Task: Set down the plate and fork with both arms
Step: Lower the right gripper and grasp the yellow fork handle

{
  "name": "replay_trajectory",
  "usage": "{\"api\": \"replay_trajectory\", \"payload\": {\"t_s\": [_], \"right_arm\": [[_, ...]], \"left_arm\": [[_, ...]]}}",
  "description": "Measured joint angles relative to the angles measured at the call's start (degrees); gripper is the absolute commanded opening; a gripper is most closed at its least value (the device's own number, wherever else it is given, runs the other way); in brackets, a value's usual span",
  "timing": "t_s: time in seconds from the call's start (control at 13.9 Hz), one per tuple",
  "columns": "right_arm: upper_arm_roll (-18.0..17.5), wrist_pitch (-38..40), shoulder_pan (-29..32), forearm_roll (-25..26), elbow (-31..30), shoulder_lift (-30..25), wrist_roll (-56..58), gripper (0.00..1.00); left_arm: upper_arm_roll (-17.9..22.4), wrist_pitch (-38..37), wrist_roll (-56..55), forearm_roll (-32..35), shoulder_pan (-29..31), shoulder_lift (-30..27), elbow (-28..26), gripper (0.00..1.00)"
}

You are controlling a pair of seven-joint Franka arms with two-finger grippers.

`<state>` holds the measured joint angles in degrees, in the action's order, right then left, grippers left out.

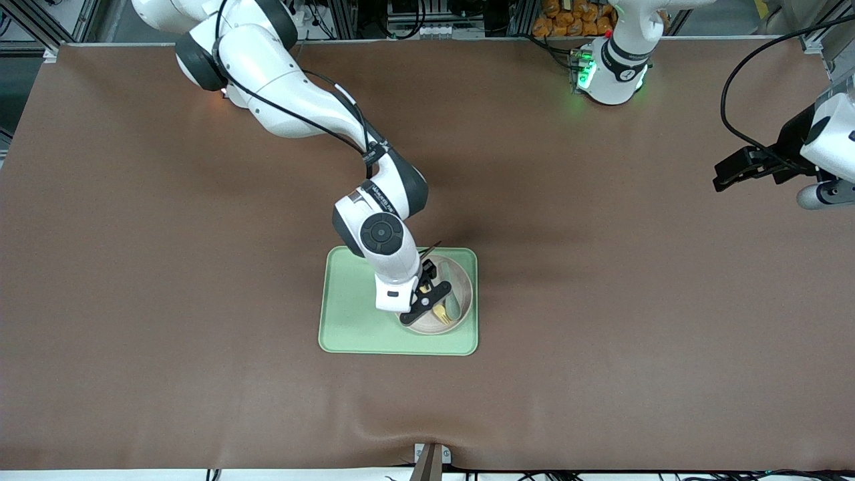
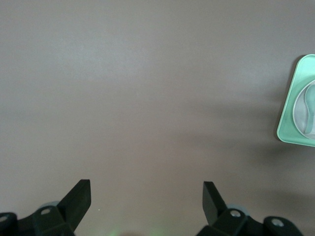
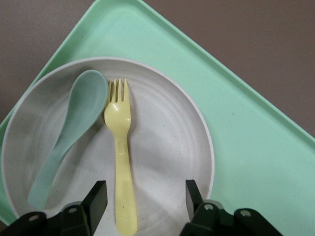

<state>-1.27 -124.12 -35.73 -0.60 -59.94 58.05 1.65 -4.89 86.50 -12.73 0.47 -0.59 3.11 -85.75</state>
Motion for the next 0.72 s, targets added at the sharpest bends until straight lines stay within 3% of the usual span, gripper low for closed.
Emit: {"api": "replay_trajectory", "payload": {"t_s": [0.72], "right_arm": [[0.0,-0.68,-0.54,0.78,-0.01,1.7,0.0,0.69]], "left_arm": [[-0.12,1.17,0.0,0.0,0.04,-0.01,-1.63,1.0]]}}
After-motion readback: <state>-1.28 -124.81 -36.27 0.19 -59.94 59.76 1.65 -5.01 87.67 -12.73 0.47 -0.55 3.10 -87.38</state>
